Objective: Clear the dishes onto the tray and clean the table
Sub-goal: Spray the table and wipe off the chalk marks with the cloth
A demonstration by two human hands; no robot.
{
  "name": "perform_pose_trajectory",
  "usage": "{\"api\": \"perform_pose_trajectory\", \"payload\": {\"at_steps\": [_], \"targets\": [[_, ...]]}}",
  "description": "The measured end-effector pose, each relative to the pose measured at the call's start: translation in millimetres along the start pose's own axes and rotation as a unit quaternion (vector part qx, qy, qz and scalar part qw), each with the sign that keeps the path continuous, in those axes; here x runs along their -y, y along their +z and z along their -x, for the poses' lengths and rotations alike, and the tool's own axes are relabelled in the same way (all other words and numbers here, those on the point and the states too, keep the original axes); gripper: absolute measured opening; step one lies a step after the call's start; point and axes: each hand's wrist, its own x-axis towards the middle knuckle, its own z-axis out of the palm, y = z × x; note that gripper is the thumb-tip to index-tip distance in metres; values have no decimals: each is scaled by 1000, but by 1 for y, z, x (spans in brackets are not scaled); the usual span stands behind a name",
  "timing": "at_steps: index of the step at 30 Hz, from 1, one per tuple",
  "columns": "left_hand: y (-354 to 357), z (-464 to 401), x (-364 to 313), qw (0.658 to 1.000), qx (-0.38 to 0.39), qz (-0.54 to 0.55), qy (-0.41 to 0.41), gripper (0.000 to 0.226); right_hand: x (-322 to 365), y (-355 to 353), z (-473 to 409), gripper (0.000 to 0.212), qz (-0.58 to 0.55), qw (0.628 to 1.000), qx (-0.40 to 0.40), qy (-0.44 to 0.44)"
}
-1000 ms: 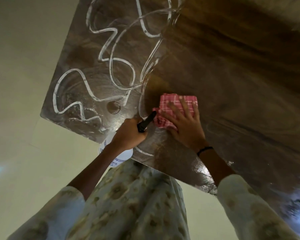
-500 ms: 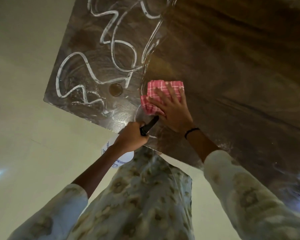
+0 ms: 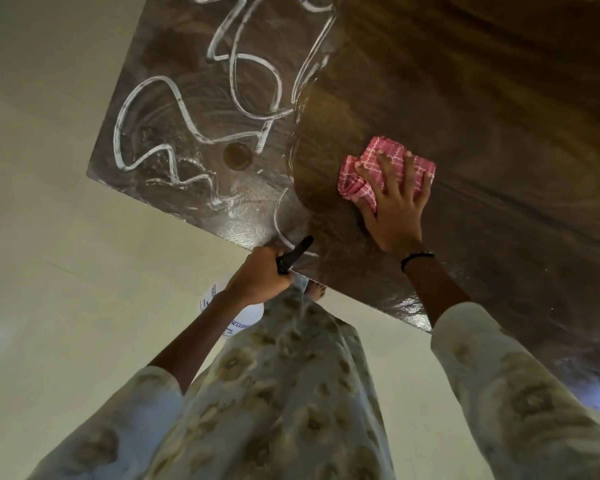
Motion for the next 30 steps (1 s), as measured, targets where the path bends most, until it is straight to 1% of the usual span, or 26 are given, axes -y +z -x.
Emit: {"api": "perform_pose_trajectory", "payload": {"at_steps": [3, 4, 5, 6, 7, 9, 11, 13, 14, 15, 16, 18, 20, 22, 23, 24, 26, 28, 30], "targets": [[-4, 4, 5, 1000, -13, -14, 22, 25, 31, 1, -4, 55, -3, 1000, -2, -13], [-5, 6, 6, 999, -22, -21, 22, 20, 45, 3, -6, 54, -7, 1000, -4, -30], [-6, 9, 7, 999, -30, -32, 20, 9, 59, 6, -6, 54, -11, 999, -6, -50], [-7, 12, 8, 999, -35, -33, 20, 8, 74, 11, -4, 55, -10, 998, -5, -69], [-9, 15, 10, 999, -37, -28, 24, 14, 88, 17, 2, 56, -4, 996, -1, -88], [-11, 20, 17, 999, -35, -19, 29, 10, 109, 25, 22, 60, 7, 991, 8, -132], [-15, 25, 24, 999, -40, -6, 25, 4, 109, 30, 50, 60, 8, 983, 19, -185], [-17, 27, 29, 998, -53, 10, 8, 4, 90, 32, 76, 57, 22, 975, 22, -221], [-18, 28, 30, 998, -57, 13, 5, 3, 76, 31, 84, 58, 31, 974, 18, -222], [-18, 29, 30, 998, -59, 13, 5, 3, 64, 28, 87, 58, 34, 978, 16, -204], [-18, 30, 32, 998, -58, 12, 6, 3, 55, 25, 87, 57, 26, 985, 11, -172], [-17, 33, 34, 998, -53, 12, 13, 13, 49, 20, 72, 54, -7, 996, -4, -94], [-16, 37, 41, 998, -54, 12, 20, 21, 65, 18, 48, 52, -37, 999, -16, -17], [-14, 42, 49, 998, -64, 21, 18, 23, 94, 21, 31, 51, -50, 998, -18, 28], [-15, 44, 52, 997, -70, 27, 15, 23, 110, 25, 28, 51, -48, 999, -14, 20], [-15, 46, 55, 997, -73, 31, 11, 24, 123, 28, 30, 50, -46, 999, -12, -8], [-16, 48, 59, 997, -71, 38, 2, 22, 136, 35, 50, 50, -35, 995, -8, -90], [-18, 50, 61, 997, -68, 37, -3, 17, 130, 38, 81, 54, -14, 990, 7, -143], [-21, 50, 63, 997, -66, 36, -7, 16, 109, 40, 105, 56, -4, 989, 8, -150]]}}
